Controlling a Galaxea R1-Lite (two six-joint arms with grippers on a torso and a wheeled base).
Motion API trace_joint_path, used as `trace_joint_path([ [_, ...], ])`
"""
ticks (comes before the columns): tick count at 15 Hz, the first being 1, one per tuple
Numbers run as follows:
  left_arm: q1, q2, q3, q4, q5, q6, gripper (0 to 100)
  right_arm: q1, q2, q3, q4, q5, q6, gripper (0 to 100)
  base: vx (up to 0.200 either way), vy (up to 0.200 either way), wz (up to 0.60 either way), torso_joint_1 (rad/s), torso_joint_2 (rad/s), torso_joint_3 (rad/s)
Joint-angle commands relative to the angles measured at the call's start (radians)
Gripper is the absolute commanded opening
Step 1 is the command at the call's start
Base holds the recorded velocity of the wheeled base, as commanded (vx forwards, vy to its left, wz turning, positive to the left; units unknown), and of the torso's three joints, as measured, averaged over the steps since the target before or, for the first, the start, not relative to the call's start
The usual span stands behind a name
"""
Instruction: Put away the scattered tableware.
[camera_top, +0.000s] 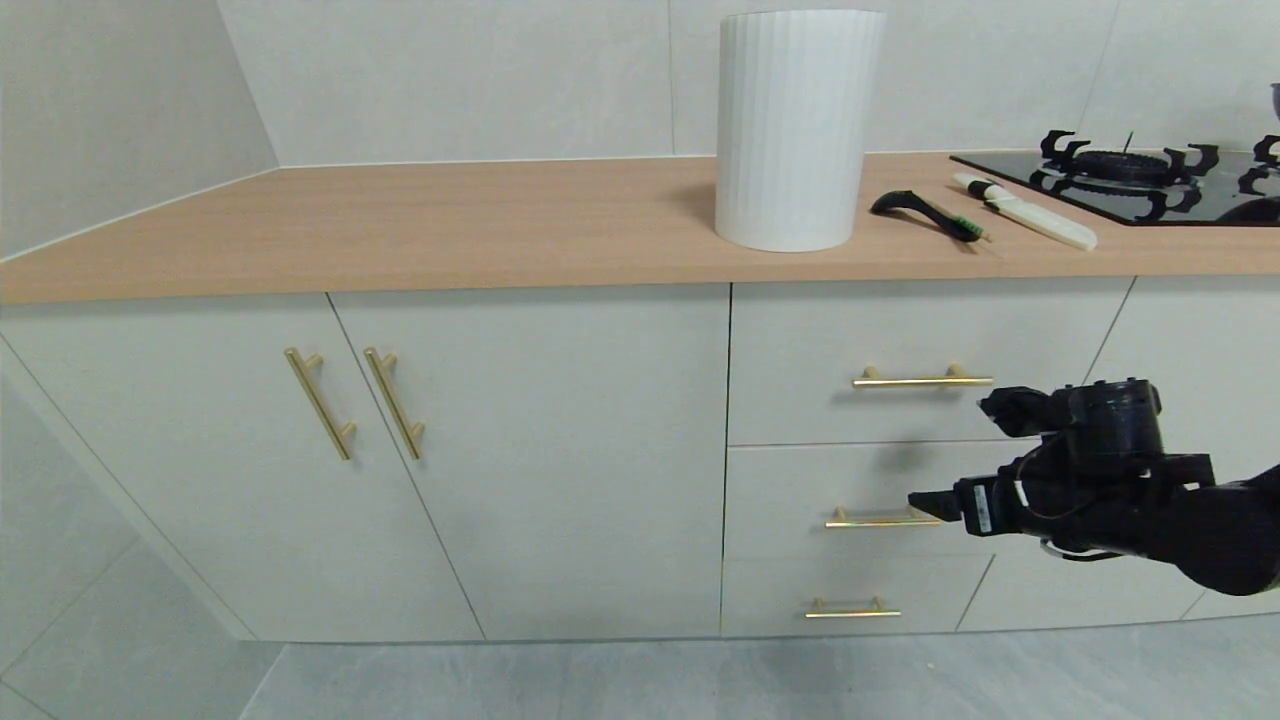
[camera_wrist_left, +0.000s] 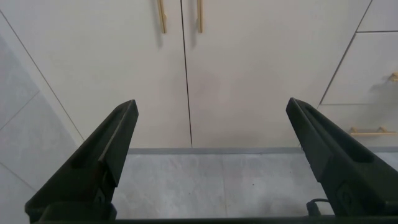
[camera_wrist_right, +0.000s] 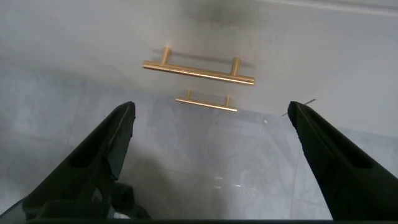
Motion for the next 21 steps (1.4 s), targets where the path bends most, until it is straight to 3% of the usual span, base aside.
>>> trace_joint_path([
  [1, 0.0, 0.0, 0.0, 0.0, 0.0, 0.0, 100, 0.016, 0.135, -0.059, -0.058, -0.025, 0.003, 100, 0.0, 0.0, 0.0, 0.0, 0.0, 0.0],
  [5, 0.0, 0.0, 0.0, 0.0, 0.0, 0.0, 100, 0.045, 0.235, -0.074, -0.13, -0.054, 0.004, 100, 0.0, 0.0, 0.0, 0.0, 0.0, 0.0],
  [9, 0.0, 0.0, 0.0, 0.0, 0.0, 0.0, 100, 0.081, 0.35, -0.095, -0.282, -0.162, 0.004, 100, 0.0, 0.0, 0.0, 0.0, 0.0, 0.0],
  [21, 0.0, 0.0, 0.0, 0.0, 0.0, 0.0, 100, 0.058, 0.464, -0.187, -0.278, -0.246, 0.046, 100, 0.0, 0.0, 0.0, 0.0, 0.0, 0.0],
])
